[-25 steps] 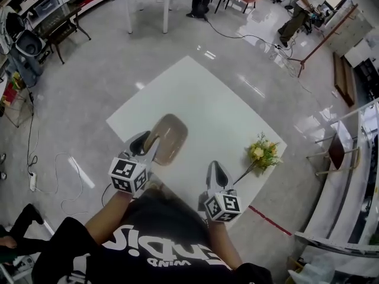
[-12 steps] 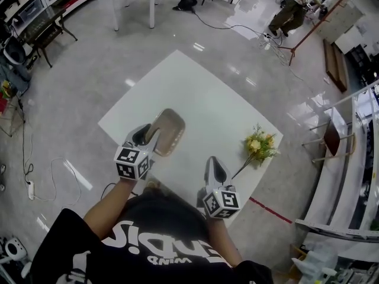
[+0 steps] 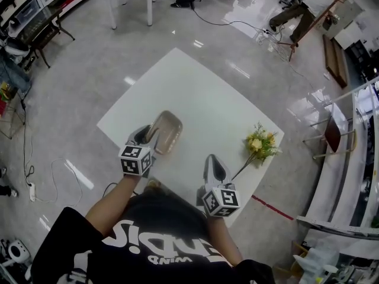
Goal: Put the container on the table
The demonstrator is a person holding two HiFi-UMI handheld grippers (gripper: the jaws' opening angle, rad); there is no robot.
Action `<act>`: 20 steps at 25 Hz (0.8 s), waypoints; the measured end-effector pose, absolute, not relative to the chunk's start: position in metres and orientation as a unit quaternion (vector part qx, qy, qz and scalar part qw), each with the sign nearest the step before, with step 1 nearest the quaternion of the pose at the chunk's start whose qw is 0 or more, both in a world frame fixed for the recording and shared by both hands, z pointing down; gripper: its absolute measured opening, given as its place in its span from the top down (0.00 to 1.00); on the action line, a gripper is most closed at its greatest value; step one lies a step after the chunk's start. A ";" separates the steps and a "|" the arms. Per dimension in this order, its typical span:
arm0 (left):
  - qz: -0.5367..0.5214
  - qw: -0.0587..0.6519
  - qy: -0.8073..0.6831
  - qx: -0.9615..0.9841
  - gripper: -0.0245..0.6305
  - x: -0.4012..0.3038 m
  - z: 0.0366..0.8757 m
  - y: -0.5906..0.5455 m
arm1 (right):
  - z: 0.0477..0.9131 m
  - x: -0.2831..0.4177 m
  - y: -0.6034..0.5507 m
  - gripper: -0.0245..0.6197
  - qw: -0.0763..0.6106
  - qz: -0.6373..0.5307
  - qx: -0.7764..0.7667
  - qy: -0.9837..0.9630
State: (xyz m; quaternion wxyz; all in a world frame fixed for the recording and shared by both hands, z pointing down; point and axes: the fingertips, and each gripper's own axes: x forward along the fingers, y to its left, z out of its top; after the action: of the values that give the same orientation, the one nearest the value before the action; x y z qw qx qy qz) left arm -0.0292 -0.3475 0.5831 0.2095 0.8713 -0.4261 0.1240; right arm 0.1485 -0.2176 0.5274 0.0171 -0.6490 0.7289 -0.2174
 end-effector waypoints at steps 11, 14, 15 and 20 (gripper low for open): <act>0.137 0.241 -0.444 0.852 0.76 -0.046 0.613 -0.344 | 0.531 0.147 -0.222 0.96 0.015 -0.221 -0.646 0.730; 0.144 0.247 -0.447 0.847 0.77 -0.050 0.621 -0.340 | 0.530 0.146 -0.223 0.96 0.016 -0.221 -0.645 0.731; 0.146 0.250 -0.449 0.846 0.78 -0.050 0.624 -0.339 | 0.530 0.146 -0.223 0.96 0.015 -0.223 -0.645 0.730; 0.142 0.263 -0.454 0.839 0.78 -0.054 0.632 -0.337 | 0.531 0.145 -0.225 0.96 0.014 -0.223 -0.644 0.731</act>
State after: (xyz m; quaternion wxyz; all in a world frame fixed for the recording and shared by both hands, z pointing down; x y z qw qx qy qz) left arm -0.0542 -0.3365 0.6325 0.2633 0.8394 -0.4540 0.1416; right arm 0.1455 -0.2246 0.5311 0.0136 -0.6442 0.7314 -0.2233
